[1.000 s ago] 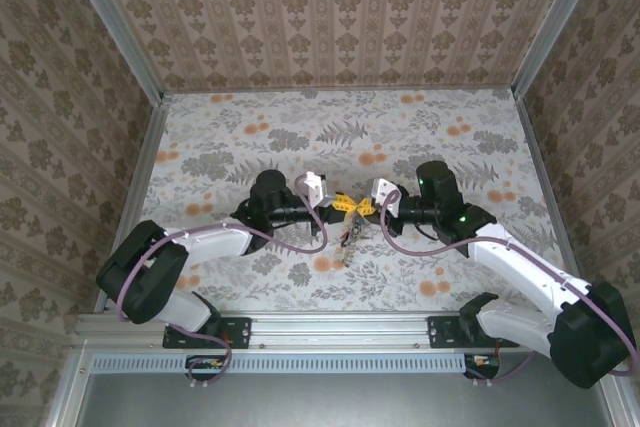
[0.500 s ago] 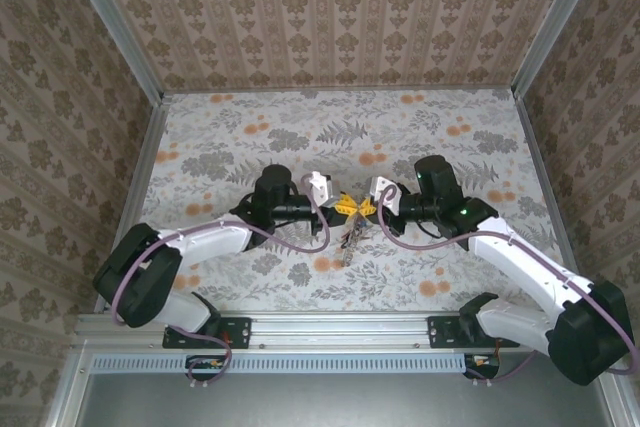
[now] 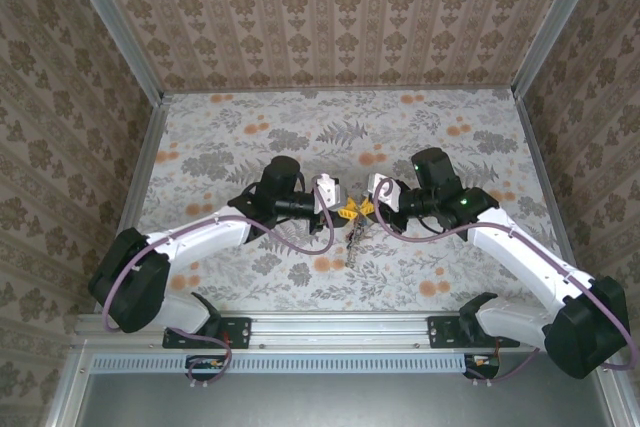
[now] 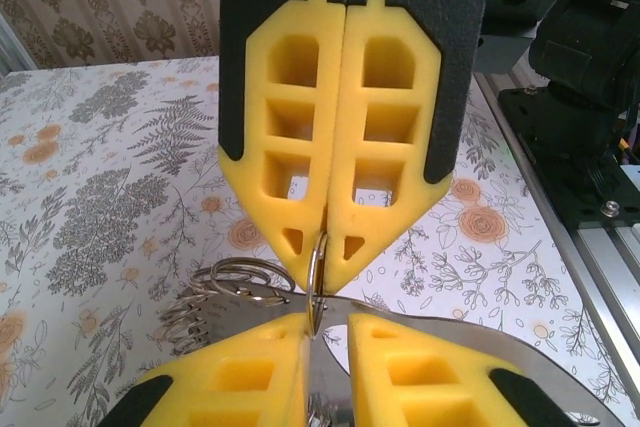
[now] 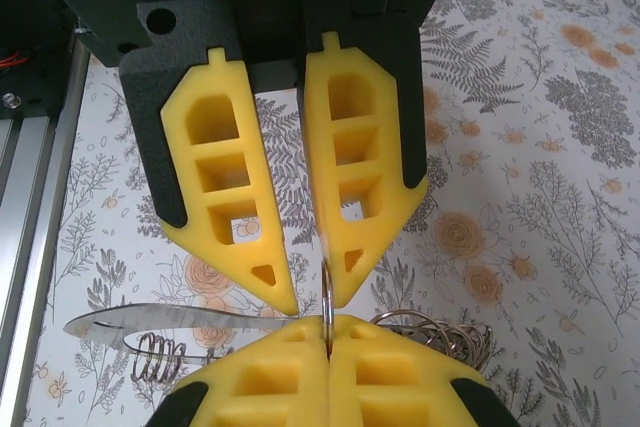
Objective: Put the keys on the keyring
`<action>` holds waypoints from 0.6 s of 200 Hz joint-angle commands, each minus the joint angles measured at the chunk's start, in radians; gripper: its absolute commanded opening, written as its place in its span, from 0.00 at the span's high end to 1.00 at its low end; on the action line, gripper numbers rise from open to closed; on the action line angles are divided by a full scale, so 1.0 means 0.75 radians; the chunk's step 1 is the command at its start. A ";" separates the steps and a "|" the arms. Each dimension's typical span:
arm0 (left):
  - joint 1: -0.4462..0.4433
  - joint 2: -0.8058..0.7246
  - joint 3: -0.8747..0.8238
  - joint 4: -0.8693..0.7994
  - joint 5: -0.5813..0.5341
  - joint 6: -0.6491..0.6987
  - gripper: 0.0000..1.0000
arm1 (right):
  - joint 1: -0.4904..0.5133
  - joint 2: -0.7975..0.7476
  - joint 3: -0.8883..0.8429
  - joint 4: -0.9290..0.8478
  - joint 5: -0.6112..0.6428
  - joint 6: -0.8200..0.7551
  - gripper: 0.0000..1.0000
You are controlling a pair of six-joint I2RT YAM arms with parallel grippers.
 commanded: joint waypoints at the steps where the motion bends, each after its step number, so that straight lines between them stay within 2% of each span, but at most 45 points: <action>1: -0.012 -0.017 0.041 -0.033 0.012 0.038 0.82 | 0.009 0.010 0.056 -0.020 -0.038 -0.024 1.00; 120: -0.020 -0.012 0.047 0.024 -0.004 0.014 0.81 | 0.013 0.041 0.077 -0.048 -0.044 -0.018 1.00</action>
